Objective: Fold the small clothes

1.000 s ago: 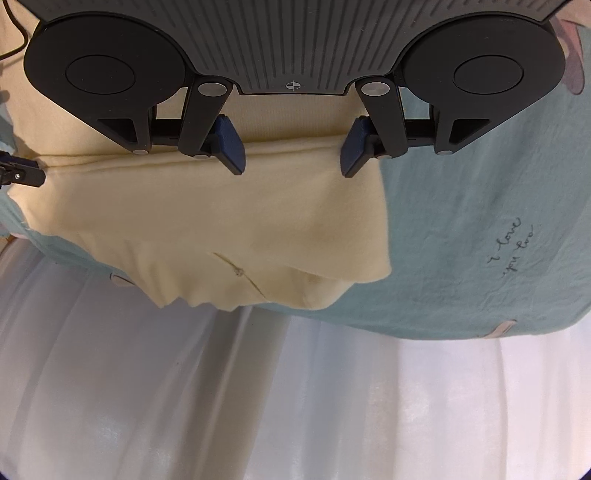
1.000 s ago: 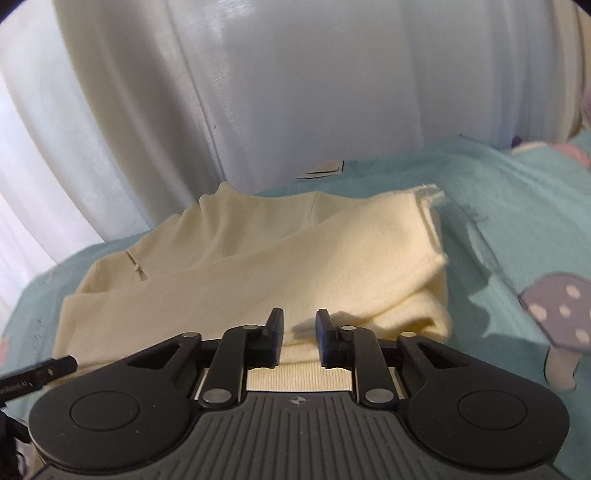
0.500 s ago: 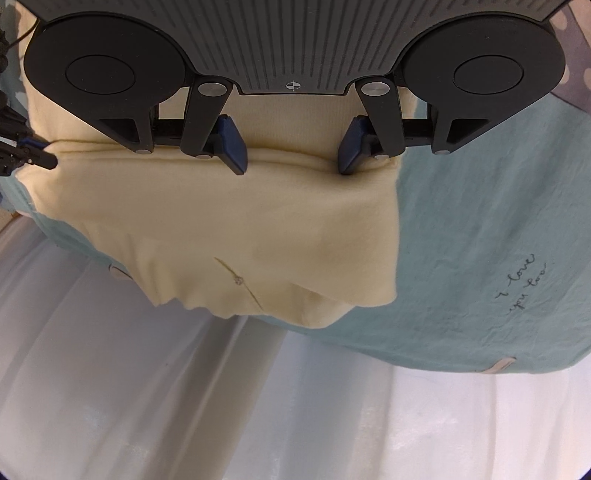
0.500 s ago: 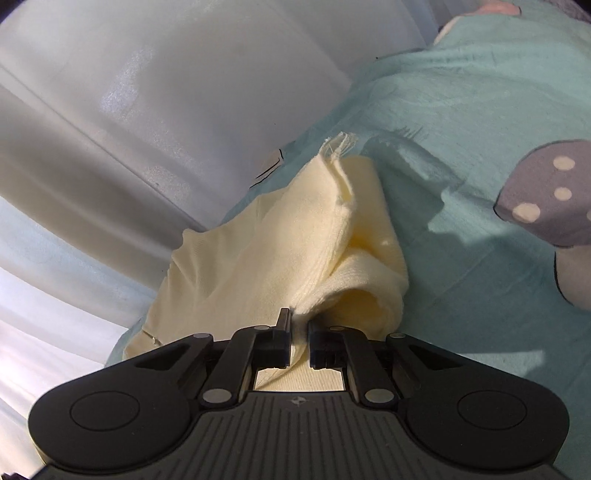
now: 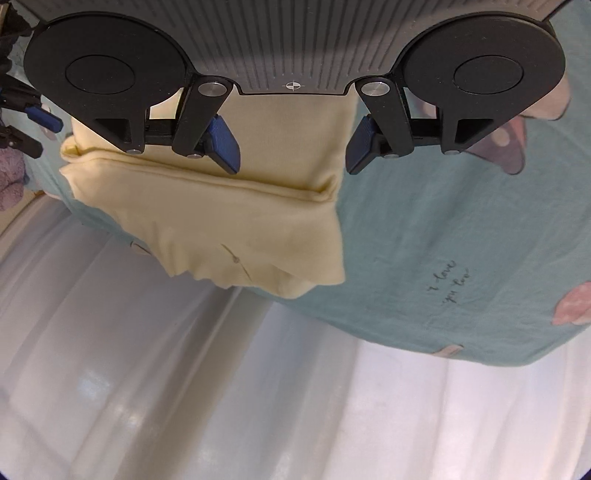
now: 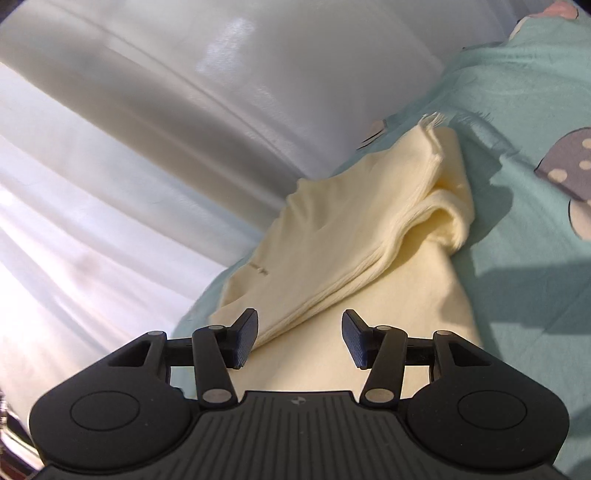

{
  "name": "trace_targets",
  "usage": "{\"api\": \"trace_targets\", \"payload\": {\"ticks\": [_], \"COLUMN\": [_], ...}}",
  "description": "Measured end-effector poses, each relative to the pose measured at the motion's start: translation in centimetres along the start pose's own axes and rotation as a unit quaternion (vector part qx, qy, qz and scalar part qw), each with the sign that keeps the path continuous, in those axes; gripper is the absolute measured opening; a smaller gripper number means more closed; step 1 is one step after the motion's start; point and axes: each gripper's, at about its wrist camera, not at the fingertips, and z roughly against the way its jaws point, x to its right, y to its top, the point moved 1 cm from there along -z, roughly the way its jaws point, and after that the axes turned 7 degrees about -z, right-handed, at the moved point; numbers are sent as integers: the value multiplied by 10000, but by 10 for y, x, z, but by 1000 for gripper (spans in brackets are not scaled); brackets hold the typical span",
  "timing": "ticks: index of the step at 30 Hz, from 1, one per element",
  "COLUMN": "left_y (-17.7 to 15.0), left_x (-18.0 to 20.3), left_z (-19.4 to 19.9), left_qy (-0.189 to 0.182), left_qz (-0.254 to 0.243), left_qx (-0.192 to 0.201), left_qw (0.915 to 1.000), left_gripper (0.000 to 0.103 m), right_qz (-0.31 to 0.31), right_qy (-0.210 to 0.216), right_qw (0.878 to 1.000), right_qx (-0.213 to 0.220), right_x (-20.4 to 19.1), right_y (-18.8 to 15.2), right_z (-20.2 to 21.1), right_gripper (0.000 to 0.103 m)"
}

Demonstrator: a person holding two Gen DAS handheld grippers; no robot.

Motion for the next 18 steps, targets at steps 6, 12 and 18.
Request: {"api": "trace_targets", "payload": {"ticks": [6, 12, 18], "left_y": [-16, -38, -70], "left_x": [-26, -18, -6], "left_z": [87, 106, 105], "left_qy": [363, 521, 388], "left_qz": [69, -627, -584], "left_qx": [87, -320, -753], "left_qw": [9993, 9962, 9947], "left_gripper": [80, 84, 83], "right_qz": [-1014, 893, 145], "right_qy": [1675, 1200, 2759], "right_qw": [9768, 9878, 9529], "right_qx": [-870, -423, -1248], "right_x": [-9, -71, -81], "right_y": [-29, -42, -53], "right_z": [20, 28, 18], "right_gripper": [75, 80, 85]}}
